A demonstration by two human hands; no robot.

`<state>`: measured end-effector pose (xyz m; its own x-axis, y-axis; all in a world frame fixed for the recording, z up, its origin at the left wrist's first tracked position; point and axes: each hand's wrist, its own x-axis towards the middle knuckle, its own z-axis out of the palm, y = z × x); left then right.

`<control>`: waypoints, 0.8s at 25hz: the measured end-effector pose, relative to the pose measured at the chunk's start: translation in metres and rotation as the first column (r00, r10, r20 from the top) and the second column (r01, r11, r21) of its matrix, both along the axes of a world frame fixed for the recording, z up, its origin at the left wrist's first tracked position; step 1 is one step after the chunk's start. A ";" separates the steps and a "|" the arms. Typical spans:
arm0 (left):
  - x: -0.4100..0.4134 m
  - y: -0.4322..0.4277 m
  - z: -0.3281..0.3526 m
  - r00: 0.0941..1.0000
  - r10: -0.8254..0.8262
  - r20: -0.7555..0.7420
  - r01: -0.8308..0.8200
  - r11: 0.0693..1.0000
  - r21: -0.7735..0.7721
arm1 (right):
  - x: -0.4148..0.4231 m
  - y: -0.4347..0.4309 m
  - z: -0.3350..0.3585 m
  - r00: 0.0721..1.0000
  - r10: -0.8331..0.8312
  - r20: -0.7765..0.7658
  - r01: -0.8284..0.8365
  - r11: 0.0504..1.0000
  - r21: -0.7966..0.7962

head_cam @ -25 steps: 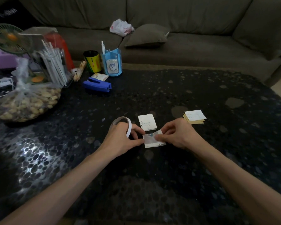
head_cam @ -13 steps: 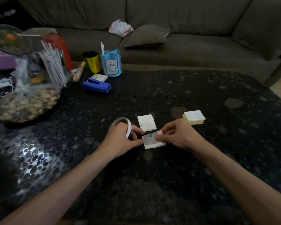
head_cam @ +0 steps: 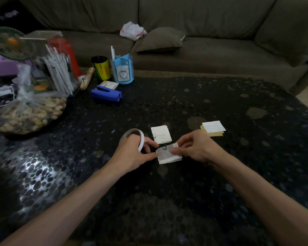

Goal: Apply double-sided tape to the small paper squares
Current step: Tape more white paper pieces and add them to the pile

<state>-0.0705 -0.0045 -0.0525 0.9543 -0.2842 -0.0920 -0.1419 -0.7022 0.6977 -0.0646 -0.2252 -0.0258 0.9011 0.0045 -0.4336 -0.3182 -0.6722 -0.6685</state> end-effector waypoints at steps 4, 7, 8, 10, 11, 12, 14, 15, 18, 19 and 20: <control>0.001 -0.001 -0.001 1.000 0.000 -0.009 0.000 1.000 -0.001 | 0.002 -0.001 -0.003 1.000 0.004 0.015 -0.003 1.000 -0.021; 0.000 -0.001 -0.001 1.000 0.004 -0.009 -0.004 1.000 0.008 | 0.002 -0.001 -0.005 1.000 0.019 0.018 -0.018 0.999 -0.027; 0.000 -0.001 0.000 1.000 0.004 -0.010 -0.004 1.000 0.008 | 0.002 0.000 -0.004 0.999 0.025 0.020 -0.025 0.999 -0.029; 0.000 -0.001 0.000 1.000 0.002 -0.013 -0.002 1.000 0.008 | 0.001 0.000 -0.003 0.999 0.040 0.021 -0.039 0.999 -0.034; 0.000 -0.001 0.000 1.000 0.002 -0.013 -0.002 1.000 0.011 | 0.001 0.001 -0.002 0.999 0.047 0.019 -0.046 0.998 -0.039; 0.000 -0.001 0.000 1.000 0.002 -0.013 -0.002 1.000 0.011 | 0.000 0.001 0.000 0.998 0.052 0.019 -0.051 0.998 -0.044; 0.001 -0.001 0.000 1.000 0.004 -0.013 -0.003 1.000 0.006 | -0.001 0.002 0.003 0.998 0.061 0.025 -0.059 0.997 -0.056; 0.001 -0.001 0.000 1.000 0.003 -0.012 -0.003 1.000 0.005 | -0.001 0.003 0.003 0.998 0.064 0.028 -0.062 0.996 -0.062; 0.000 0.000 -0.001 1.000 -0.004 -0.007 0.004 1.000 -0.002 | -0.002 0.004 0.002 0.997 0.072 0.041 -0.068 0.995 -0.072; 0.000 0.000 -0.001 1.000 -0.008 -0.001 0.008 1.000 -0.002 | -0.003 0.004 0.002 0.996 0.076 0.046 -0.072 0.995 -0.074; 0.000 0.000 -0.001 1.000 -0.013 0.004 0.013 1.000 0.001 | -0.003 0.004 0.001 0.995 0.083 0.051 -0.079 0.994 -0.078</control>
